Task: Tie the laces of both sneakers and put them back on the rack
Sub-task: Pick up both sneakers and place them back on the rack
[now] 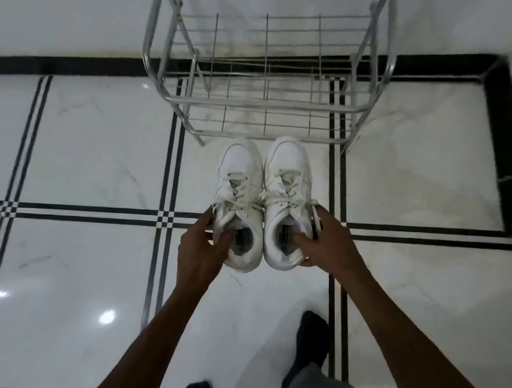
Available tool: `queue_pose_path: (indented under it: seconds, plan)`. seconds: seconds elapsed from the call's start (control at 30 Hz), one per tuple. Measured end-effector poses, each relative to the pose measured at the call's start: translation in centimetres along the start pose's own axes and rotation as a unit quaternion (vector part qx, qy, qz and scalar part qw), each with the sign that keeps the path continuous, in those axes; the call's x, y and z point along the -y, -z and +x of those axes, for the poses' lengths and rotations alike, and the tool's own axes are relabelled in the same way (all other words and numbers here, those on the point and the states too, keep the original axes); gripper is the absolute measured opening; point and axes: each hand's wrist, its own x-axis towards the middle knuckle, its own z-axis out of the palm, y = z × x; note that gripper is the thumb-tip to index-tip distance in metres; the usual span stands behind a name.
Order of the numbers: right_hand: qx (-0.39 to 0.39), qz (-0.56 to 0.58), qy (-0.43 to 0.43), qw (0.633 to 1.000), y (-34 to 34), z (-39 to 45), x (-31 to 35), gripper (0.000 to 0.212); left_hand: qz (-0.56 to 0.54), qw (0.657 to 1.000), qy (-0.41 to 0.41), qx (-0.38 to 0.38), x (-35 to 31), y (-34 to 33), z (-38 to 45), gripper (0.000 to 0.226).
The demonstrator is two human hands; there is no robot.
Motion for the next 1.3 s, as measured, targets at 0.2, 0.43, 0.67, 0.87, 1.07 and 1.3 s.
queue_pose_path:
  seconds: [0.2, 0.43, 0.67, 0.87, 1.07, 1.3]
  plan:
    - [0.000, 0.003, -0.008, 1.000, 4.7, -2.9, 9.1, 0.055, -0.005, 1.000, -0.009, -0.016, -9.5, 4.4, -1.5, 0.052]
    - [0.004, -0.045, -0.001, 0.999, 8.0, 1.3, 16.4, 0.059, 0.001, 0.999, -0.035, -0.026, -16.2, 6.6, 4.4, 0.045]
    - [-0.020, -0.014, -0.014, 1.000, 8.7, 10.4, 20.7, 0.065, 0.010, 0.999, -0.044, 0.018, -19.6, 6.1, 15.3, 0.052]
    - [-0.020, 0.011, -0.060, 0.998, 8.6, 18.7, 22.8, 0.065, 0.012, 0.997, -0.016, 0.071, -20.6, 5.5, 24.3, 0.059]
    - [-0.037, -0.015, -0.086, 0.995, 8.0, 23.2, 22.1, 0.061, 0.028, 0.995, -0.009, 0.099, -20.1, 4.4, 28.8, 0.063]
    - [-0.057, -0.007, -0.068, 0.996, 8.0, 24.5, 21.4, 0.052, 0.021, 0.994, -0.012, 0.106, -19.5, 3.8, 30.7, 0.058]
